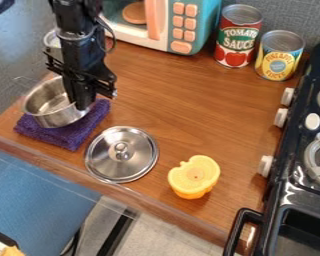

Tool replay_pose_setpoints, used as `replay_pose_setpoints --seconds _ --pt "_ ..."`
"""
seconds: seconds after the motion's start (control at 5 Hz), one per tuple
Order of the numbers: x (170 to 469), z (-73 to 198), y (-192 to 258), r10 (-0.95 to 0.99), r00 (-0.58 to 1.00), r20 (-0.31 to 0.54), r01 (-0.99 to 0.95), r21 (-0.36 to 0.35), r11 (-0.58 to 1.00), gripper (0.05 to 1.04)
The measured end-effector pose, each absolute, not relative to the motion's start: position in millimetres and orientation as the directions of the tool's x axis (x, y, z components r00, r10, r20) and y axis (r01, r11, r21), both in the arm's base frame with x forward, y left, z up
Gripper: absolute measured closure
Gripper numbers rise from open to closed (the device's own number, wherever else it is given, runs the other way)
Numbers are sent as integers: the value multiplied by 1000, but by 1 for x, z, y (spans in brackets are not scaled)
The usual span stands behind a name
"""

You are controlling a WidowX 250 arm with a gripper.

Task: Put the silver pot on top of the purple cloth

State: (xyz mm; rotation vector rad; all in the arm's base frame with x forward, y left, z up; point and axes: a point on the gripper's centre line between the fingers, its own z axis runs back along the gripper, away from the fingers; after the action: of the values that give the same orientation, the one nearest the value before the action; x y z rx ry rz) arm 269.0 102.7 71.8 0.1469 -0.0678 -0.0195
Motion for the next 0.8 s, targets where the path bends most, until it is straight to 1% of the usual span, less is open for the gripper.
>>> replay_pose_setpoints --seconds 0.2,0.4,0.6,0.8 --pt "264 61 102 9 1000 12 -10 131 991 821" --pt "260 58 101 14 1000 -24 -11 118 993 535" --pt "259 59 99 0 1000 -29 3 108 994 224" --pt "260 81 94 -16 999 35 11 126 992 72"
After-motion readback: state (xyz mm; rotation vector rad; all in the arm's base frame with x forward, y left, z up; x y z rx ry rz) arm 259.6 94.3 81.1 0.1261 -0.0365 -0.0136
